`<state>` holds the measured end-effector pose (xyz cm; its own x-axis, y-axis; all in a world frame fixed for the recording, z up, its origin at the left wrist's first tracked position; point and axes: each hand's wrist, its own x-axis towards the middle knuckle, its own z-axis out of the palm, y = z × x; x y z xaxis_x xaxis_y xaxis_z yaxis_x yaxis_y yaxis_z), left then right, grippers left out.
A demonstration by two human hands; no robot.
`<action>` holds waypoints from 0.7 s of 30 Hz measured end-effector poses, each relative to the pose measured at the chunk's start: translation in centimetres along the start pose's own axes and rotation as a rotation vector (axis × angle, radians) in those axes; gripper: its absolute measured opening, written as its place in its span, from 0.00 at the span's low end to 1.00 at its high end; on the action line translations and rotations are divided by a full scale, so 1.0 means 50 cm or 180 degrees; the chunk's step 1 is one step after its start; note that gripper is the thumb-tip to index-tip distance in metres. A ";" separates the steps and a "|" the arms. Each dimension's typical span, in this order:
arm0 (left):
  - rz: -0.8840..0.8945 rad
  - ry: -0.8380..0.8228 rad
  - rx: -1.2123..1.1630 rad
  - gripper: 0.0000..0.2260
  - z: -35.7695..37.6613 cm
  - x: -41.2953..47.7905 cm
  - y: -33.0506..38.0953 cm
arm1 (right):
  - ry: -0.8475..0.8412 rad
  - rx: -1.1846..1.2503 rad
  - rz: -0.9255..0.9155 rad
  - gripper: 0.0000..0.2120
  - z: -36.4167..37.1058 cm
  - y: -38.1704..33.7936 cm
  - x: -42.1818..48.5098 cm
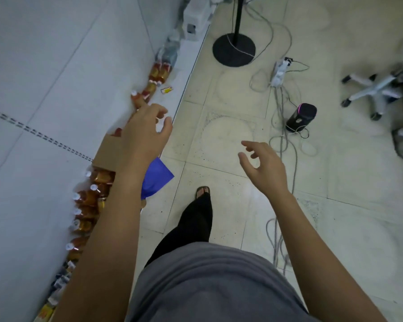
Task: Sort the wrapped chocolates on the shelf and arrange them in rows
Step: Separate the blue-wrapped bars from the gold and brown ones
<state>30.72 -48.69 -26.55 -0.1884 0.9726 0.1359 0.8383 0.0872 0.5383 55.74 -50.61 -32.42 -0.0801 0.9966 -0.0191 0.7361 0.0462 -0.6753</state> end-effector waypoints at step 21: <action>0.0778 -0.0374 0.0069 0.11 0.302 0.869 0.290 | 0.0863 0.0122 0.0529 0.16 -0.222 0.172 0.790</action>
<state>42.41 -1.93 -25.43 0.0805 0.9836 0.1613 0.8626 -0.1498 0.4832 66.38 -10.08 -30.81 0.2249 0.9724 0.0624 0.6978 -0.1161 -0.7068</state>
